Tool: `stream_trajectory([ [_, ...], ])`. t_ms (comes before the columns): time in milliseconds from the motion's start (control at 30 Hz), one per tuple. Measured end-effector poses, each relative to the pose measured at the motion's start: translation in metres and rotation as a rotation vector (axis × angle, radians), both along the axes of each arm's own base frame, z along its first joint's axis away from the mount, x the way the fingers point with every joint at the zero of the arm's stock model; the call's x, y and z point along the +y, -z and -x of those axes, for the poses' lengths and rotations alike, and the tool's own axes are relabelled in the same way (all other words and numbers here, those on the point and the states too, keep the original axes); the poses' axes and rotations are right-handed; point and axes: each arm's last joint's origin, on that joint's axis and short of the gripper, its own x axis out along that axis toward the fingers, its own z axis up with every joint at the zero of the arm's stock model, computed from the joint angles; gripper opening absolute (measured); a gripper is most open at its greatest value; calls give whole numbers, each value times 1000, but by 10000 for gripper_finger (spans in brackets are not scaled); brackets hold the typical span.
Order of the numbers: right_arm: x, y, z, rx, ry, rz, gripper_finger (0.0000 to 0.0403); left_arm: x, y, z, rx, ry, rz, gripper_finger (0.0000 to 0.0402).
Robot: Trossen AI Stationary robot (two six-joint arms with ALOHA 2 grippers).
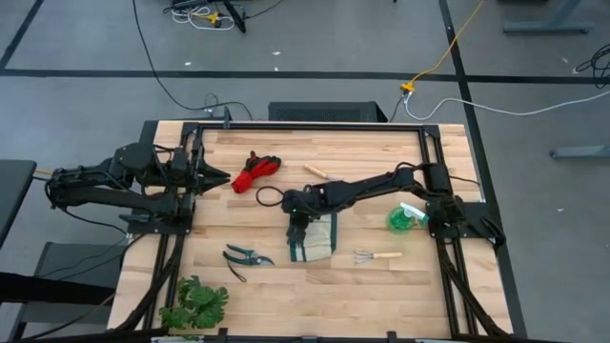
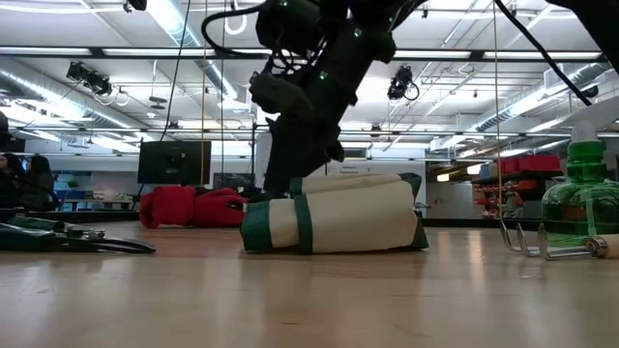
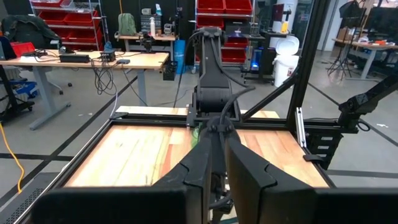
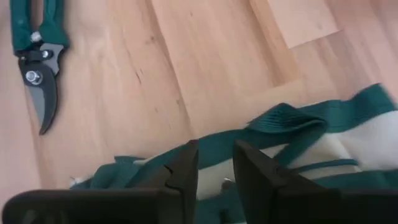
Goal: Pick & Place Garden tools in Gardening bag
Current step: Prepare the gardening bag
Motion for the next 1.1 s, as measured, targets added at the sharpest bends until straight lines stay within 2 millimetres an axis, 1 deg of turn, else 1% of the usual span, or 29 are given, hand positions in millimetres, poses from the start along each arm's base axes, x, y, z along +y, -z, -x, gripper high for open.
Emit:
stream_trajectory([
  [100,-1,-7,0,25,15,30,103,0,0,0,0,0,0,55],
  [300,-2,-3,9,115,85,11,103,0,0,0,0,0,0,55],
  [767,-2,2,8,115,138,-14,103,0,0,0,0,0,0,55],
  [1100,-2,21,0,111,135,-18,103,0,0,0,1,0,0,55],
])
